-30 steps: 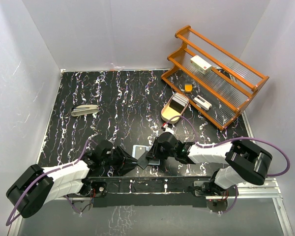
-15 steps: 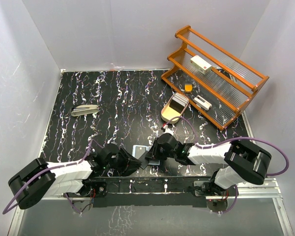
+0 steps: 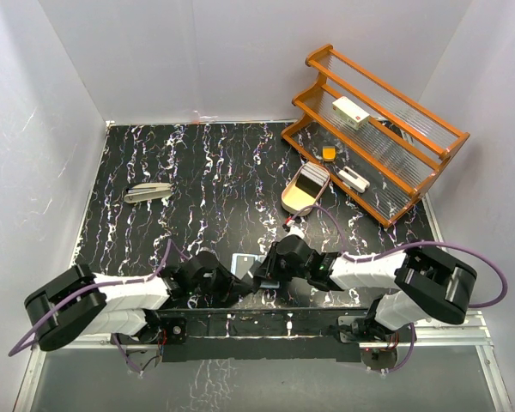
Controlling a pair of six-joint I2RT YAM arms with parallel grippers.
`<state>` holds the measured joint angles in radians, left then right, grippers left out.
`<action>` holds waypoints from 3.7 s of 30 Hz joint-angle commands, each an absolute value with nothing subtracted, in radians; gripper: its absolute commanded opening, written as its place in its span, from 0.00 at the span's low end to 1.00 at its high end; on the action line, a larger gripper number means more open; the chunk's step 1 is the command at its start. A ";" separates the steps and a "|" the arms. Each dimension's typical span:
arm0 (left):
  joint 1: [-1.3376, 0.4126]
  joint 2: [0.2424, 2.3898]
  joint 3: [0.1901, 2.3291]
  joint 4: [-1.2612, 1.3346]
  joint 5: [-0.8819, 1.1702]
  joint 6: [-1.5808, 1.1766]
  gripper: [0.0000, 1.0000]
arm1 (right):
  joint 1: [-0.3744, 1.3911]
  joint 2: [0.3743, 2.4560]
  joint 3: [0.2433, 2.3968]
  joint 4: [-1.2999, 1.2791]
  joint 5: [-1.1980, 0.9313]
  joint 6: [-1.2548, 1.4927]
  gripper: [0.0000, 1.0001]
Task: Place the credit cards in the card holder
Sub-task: Pick up the credit card from the card holder, then adjust the credit card.
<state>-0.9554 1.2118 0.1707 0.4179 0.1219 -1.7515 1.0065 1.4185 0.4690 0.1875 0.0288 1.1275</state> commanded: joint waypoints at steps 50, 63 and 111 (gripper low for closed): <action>-0.970 0.758 0.290 0.173 -0.066 -1.622 0.00 | 1.012 0.948 0.377 0.200 0.151 1.546 0.46; -0.978 0.788 0.297 0.217 -0.055 -1.614 0.00 | 1.015 0.981 0.413 0.170 0.147 1.597 0.48; -1.009 0.648 0.301 0.253 0.070 -1.347 0.62 | 1.019 0.737 0.484 0.021 -0.156 1.066 0.00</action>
<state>-1.0058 0.6830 0.2939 0.1406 0.0101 -1.4147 1.0126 0.7692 0.4683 0.0257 -0.0853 1.1107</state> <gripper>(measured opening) 0.612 0.008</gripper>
